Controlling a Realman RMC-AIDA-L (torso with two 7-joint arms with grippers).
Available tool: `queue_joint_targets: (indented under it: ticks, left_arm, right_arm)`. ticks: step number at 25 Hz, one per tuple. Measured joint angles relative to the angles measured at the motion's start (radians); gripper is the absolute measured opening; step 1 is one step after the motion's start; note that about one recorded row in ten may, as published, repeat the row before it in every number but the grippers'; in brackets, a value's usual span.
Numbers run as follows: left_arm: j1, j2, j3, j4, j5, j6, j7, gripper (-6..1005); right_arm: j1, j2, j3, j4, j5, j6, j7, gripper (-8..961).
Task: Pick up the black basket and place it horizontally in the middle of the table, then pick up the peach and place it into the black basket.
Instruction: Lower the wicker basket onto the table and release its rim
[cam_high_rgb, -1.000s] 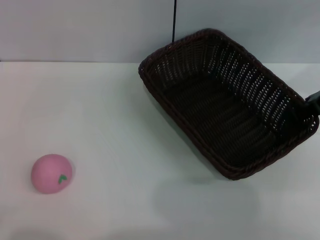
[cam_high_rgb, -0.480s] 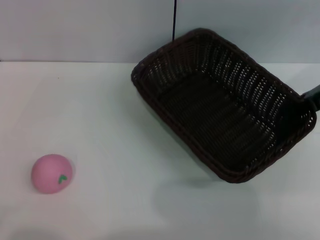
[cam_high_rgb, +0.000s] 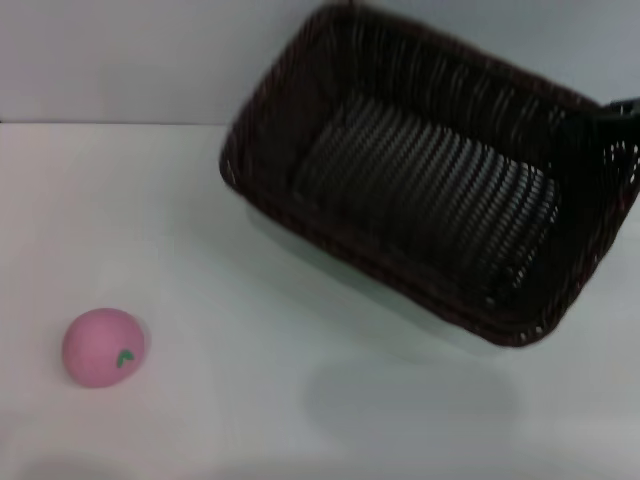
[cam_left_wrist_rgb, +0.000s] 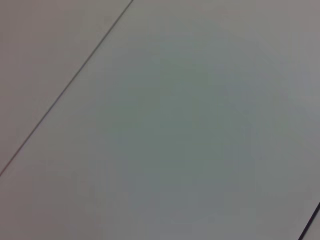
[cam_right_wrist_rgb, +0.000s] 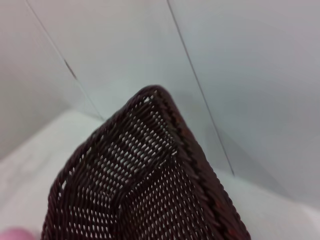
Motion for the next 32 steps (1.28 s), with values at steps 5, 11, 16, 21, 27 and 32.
queue_joint_targets:
  ticks: [5,11,16,21,27,32]
  left_arm:
    - [-0.001,0.000,0.000,0.000,-0.001,-0.004,-0.001,842]
    - [-0.004,0.002,0.000,0.000,-0.001,-0.005,-0.014,843]
    - [-0.013,0.002,0.001,0.002,0.001,-0.007,-0.015,843]
    - [-0.013,0.000,0.005,0.000,0.006,-0.008,-0.015,843]
    - [-0.011,-0.003,0.006,-0.003,0.007,-0.012,-0.021,843]
    - [-0.003,-0.003,0.008,-0.008,0.007,-0.014,-0.028,843]
  right_arm:
    - [-0.020,-0.022,0.018,0.045,0.116,-0.014,-0.060,214]
    - [-0.010,-0.048,0.020,0.060,0.223,-0.118,-0.179,214]
    - [0.046,-0.060,-0.032,0.071,0.222,-0.170,-0.260,213]
    - [0.129,-0.059,-0.169,0.116,0.137,-0.167,-0.271,213]
    - [0.197,0.004,-0.217,0.170,0.052,-0.118,-0.348,212]
    - [0.233,0.032,-0.220,0.241,0.049,-0.090,-0.396,211]
